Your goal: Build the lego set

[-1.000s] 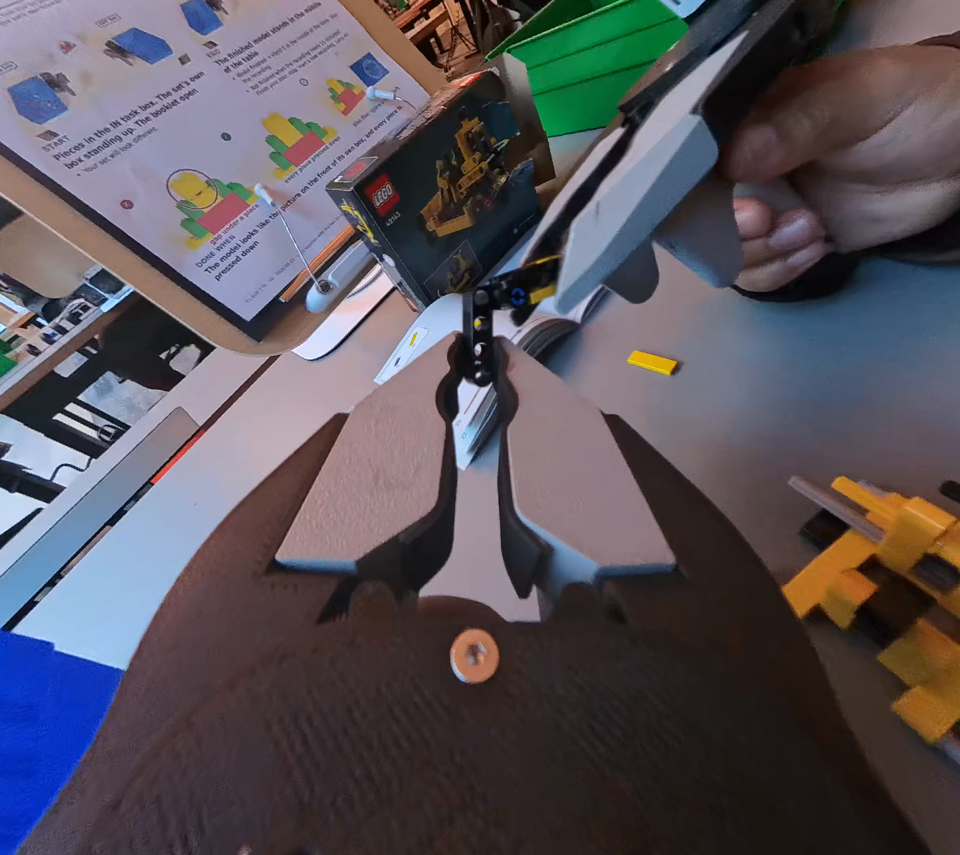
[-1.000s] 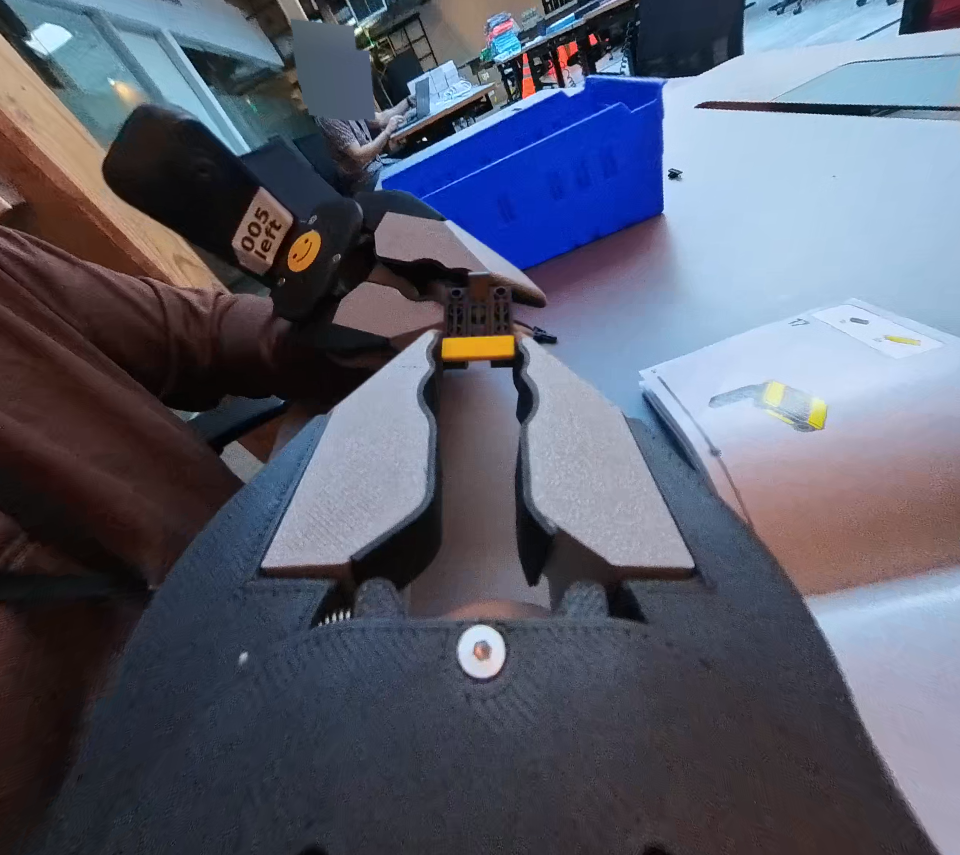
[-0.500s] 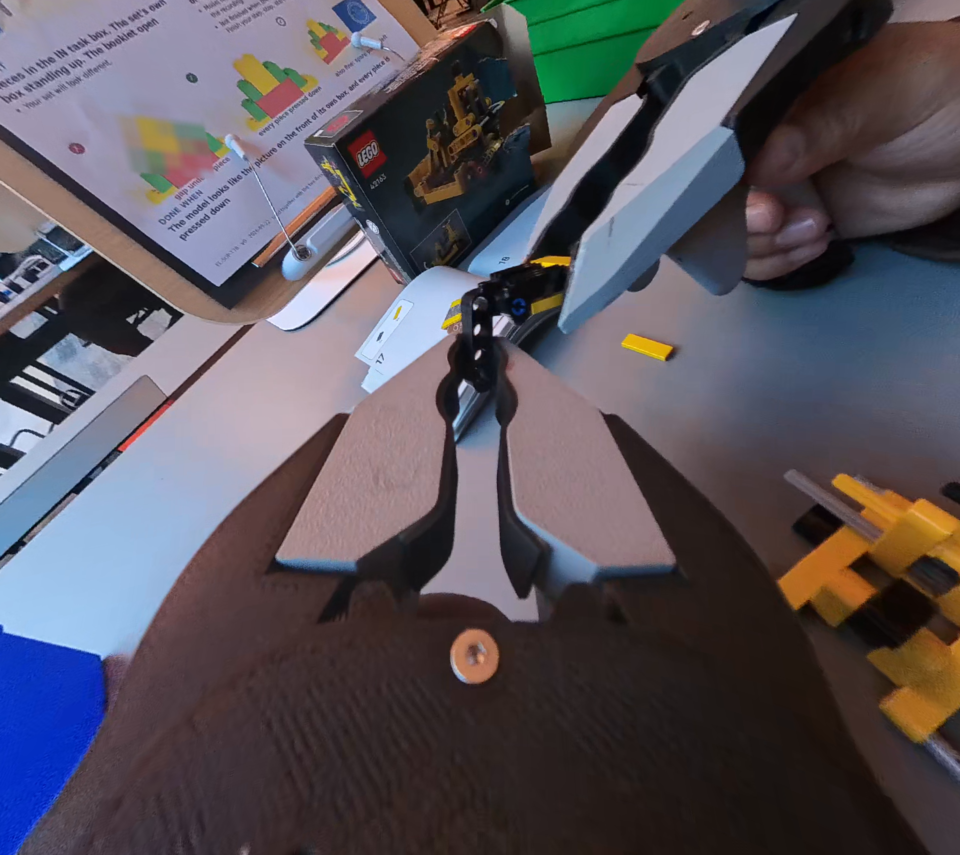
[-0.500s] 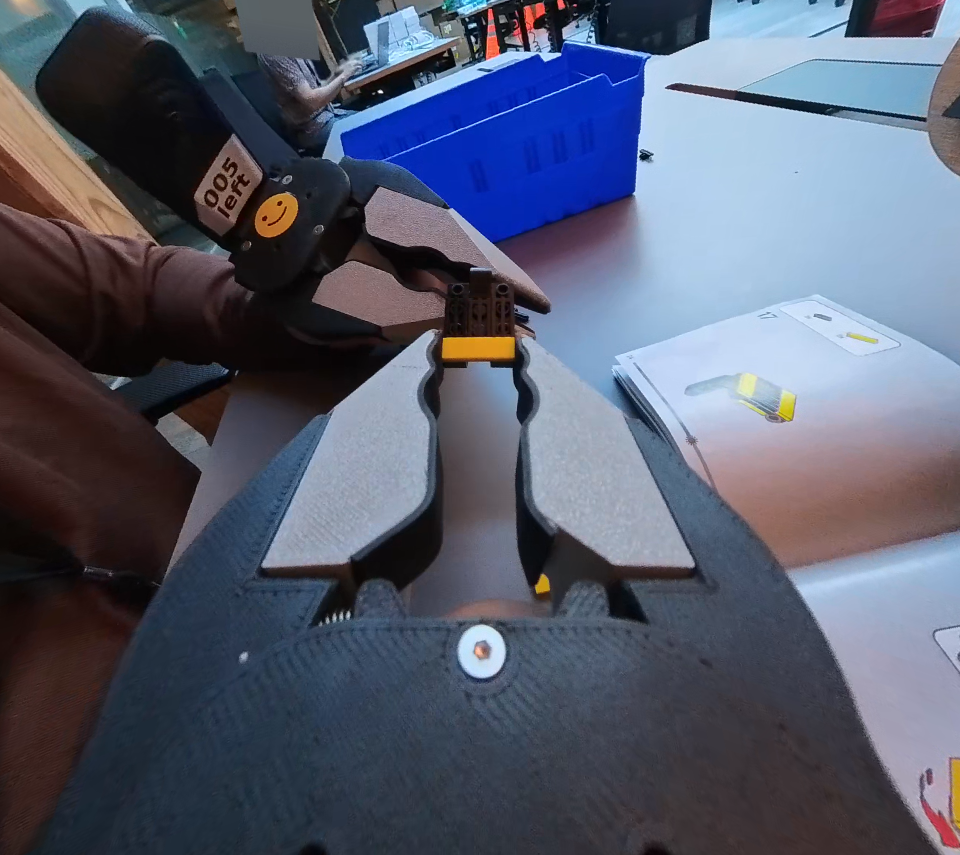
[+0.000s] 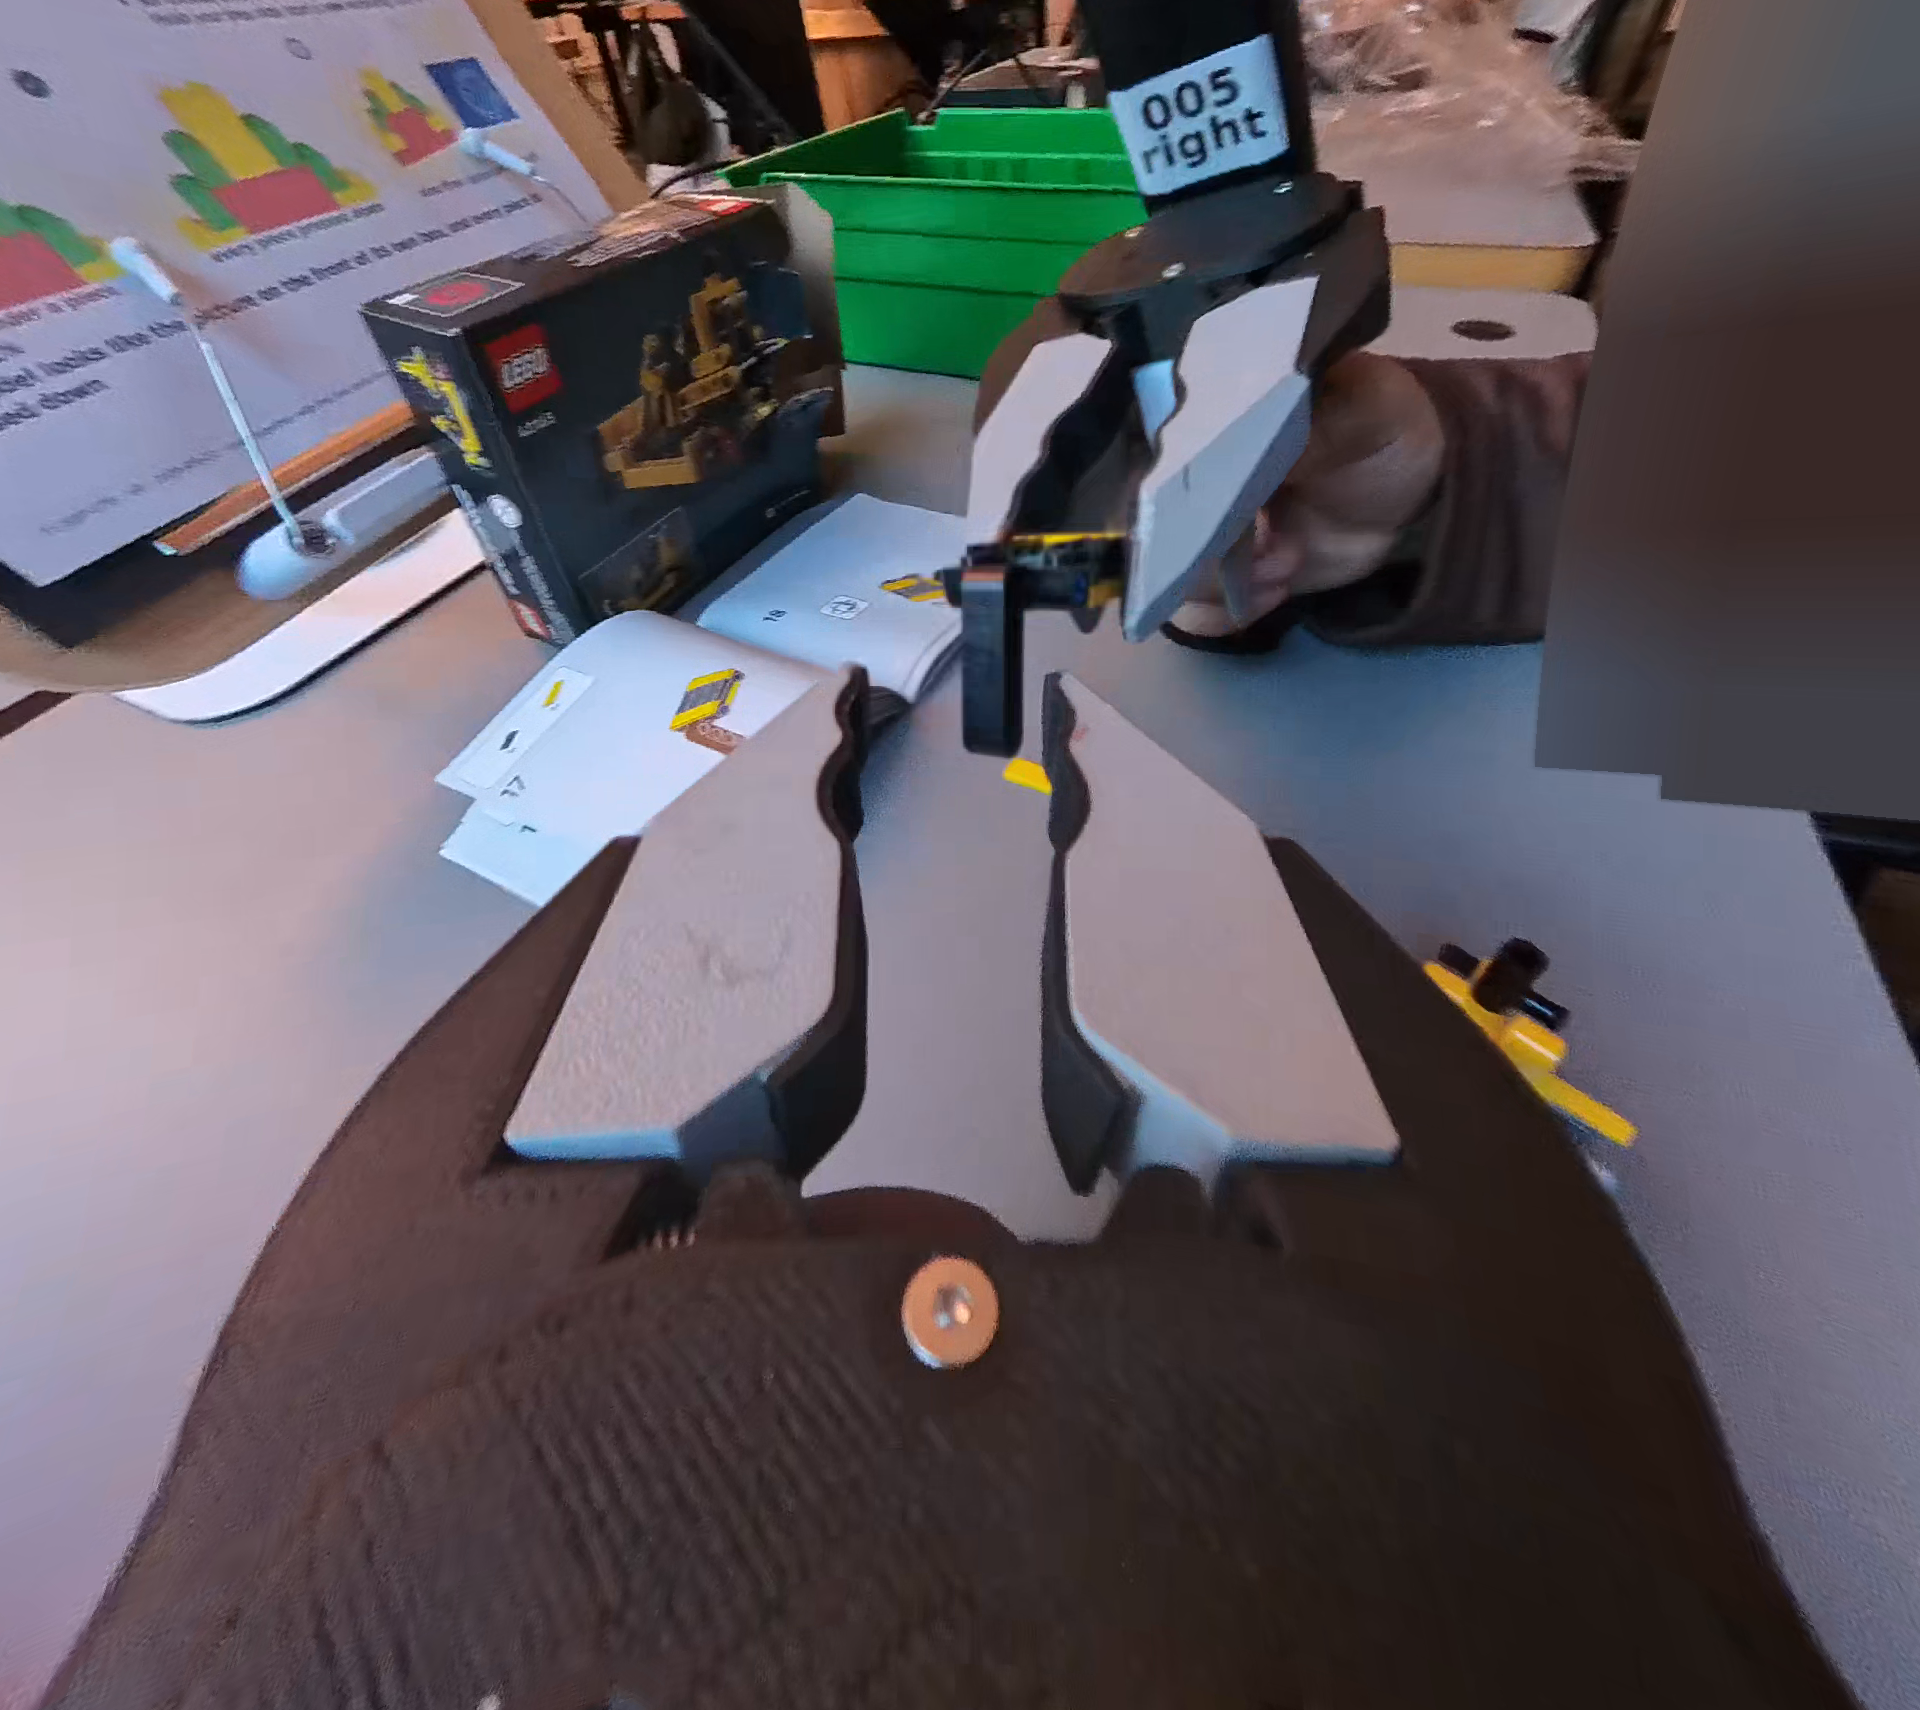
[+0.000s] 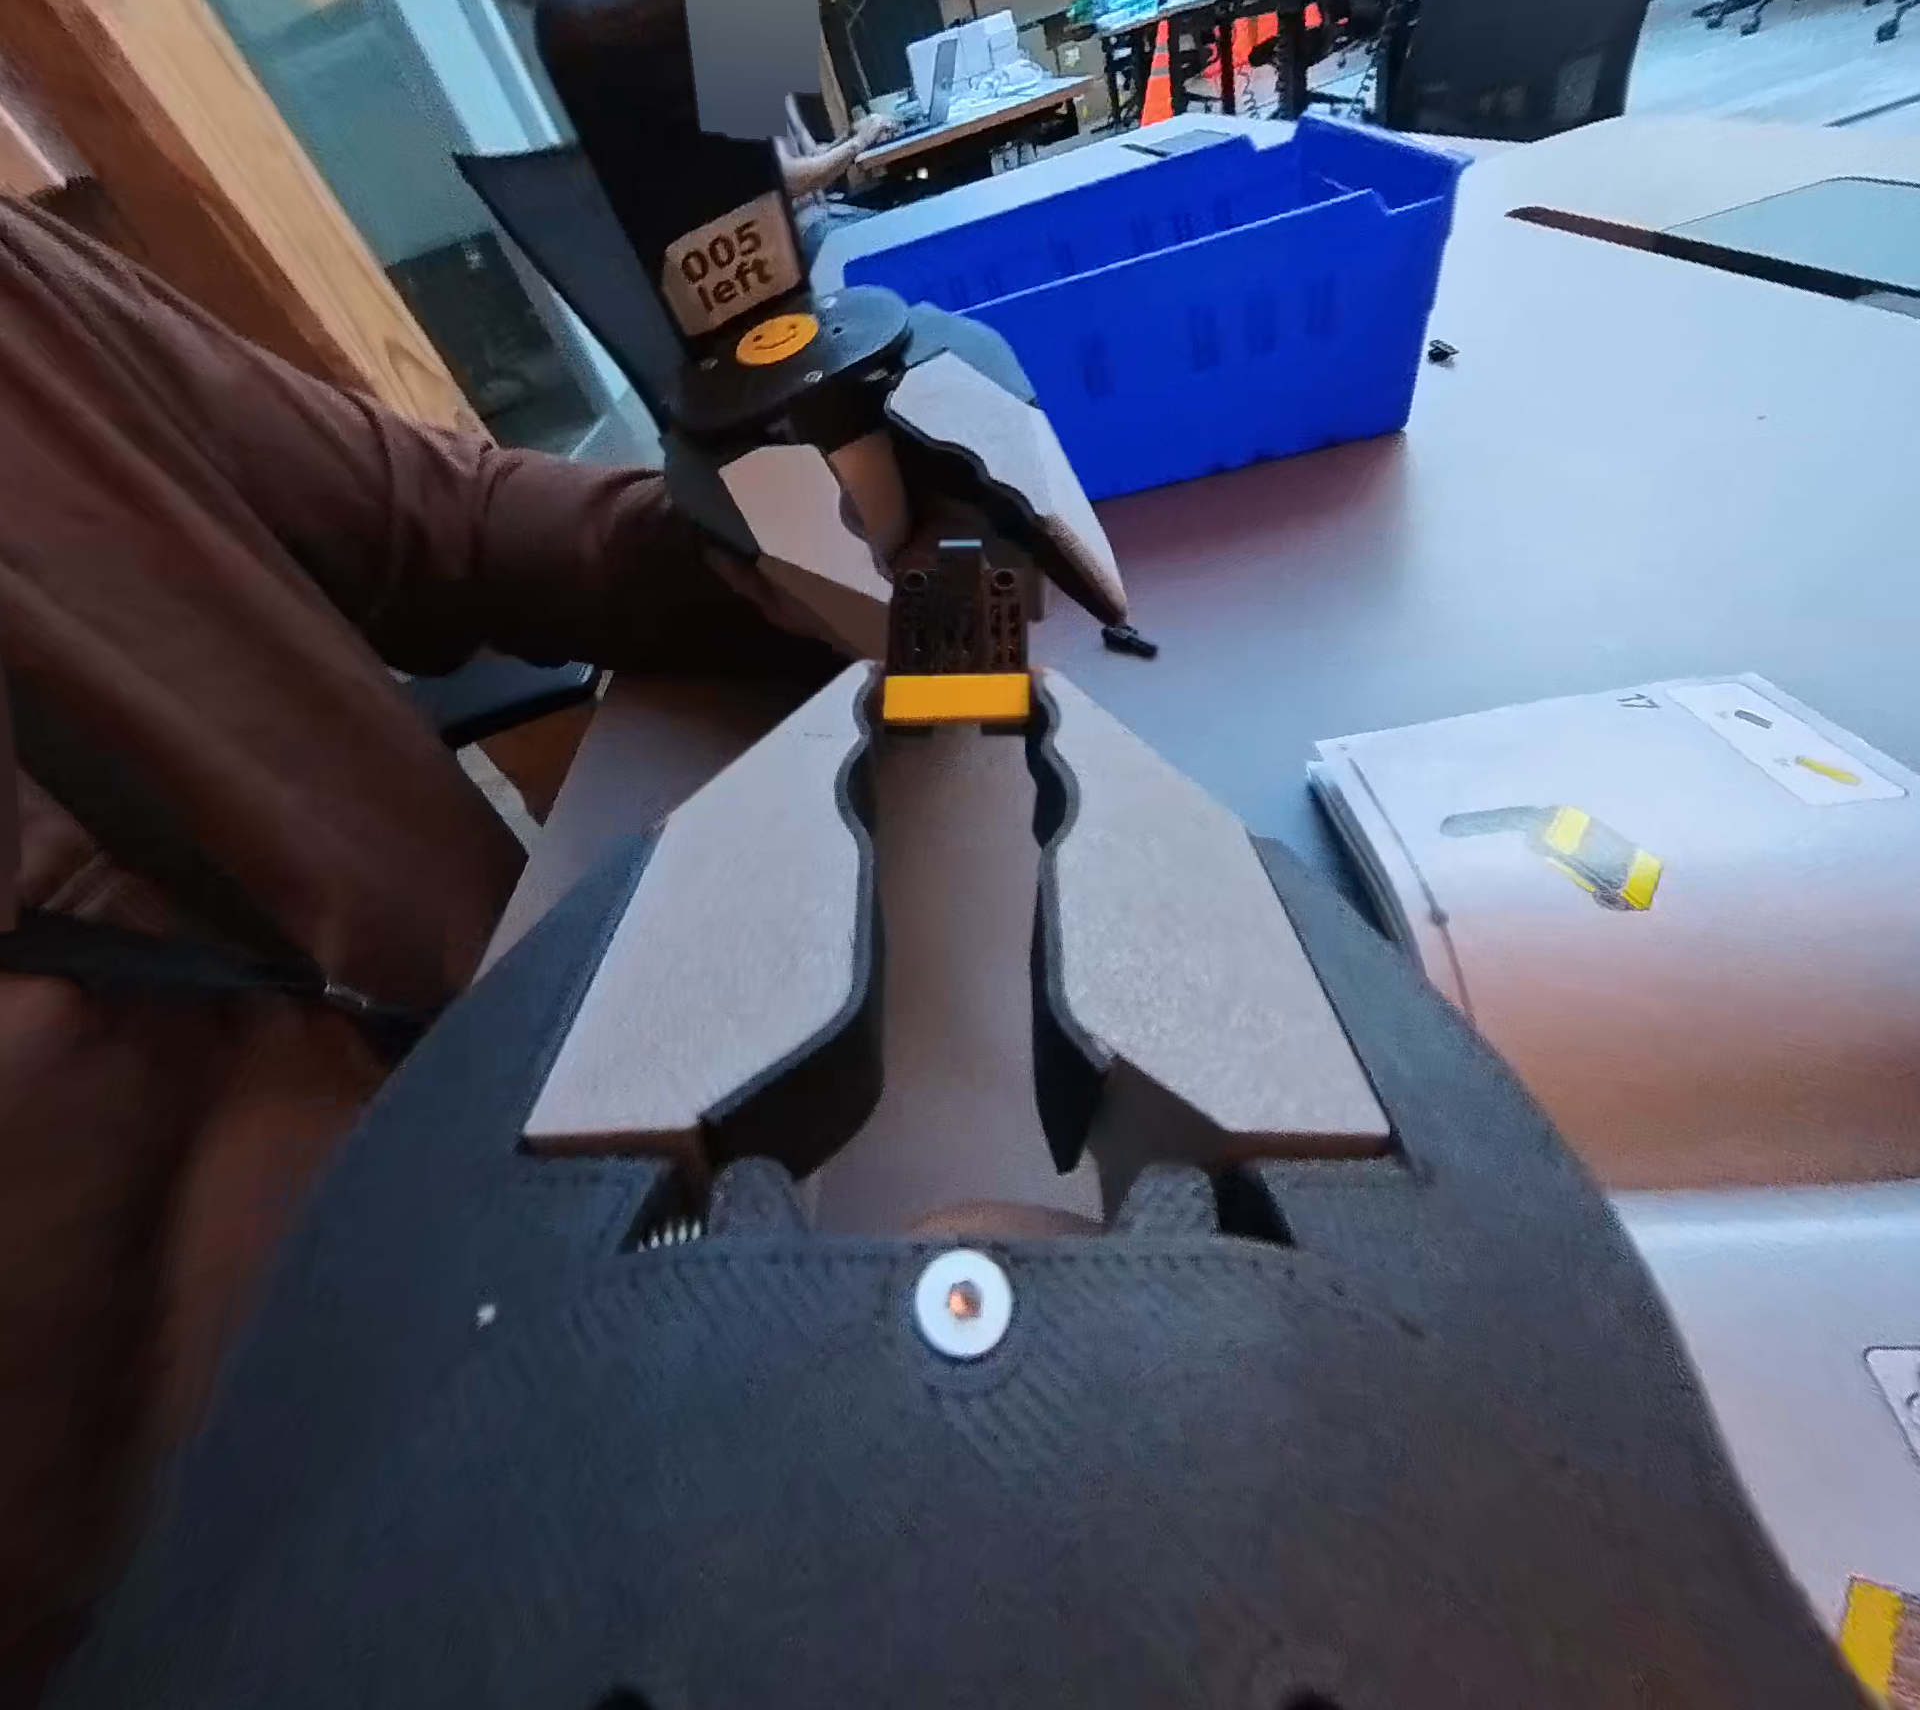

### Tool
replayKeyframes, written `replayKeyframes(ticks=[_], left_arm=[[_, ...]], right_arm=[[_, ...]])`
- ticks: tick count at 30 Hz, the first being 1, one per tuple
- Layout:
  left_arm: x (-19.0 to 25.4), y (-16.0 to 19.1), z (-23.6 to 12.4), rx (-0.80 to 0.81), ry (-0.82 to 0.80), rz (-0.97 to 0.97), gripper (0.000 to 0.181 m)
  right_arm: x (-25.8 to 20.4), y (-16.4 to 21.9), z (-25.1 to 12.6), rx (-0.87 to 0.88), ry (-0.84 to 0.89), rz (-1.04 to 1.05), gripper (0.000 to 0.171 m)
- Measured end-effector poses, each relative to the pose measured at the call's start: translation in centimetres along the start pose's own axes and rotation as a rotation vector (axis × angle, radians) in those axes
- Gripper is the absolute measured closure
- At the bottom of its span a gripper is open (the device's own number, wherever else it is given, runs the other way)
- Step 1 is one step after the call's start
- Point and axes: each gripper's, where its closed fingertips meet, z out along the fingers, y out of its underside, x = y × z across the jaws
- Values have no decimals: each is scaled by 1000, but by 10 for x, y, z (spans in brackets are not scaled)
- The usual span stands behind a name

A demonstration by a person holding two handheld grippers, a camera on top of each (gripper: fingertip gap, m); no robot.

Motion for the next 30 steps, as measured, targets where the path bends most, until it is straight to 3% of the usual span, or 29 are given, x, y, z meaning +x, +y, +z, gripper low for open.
replayKeyframes(ticks=[5, 16, 30], left_arm=[[24, -3, -1, 24, 165, -46, 160], [47, -8, -11, 40, 320, -25, 142], [49, 1, -8, -12, 297, 71, 158]], right_arm=[[-8, 11, 1, -82, -6, -104, 148], [-22, 14, -2, -116, -44, -217, 148], [-25, 30, 1, -208, -47, -270, 147]])
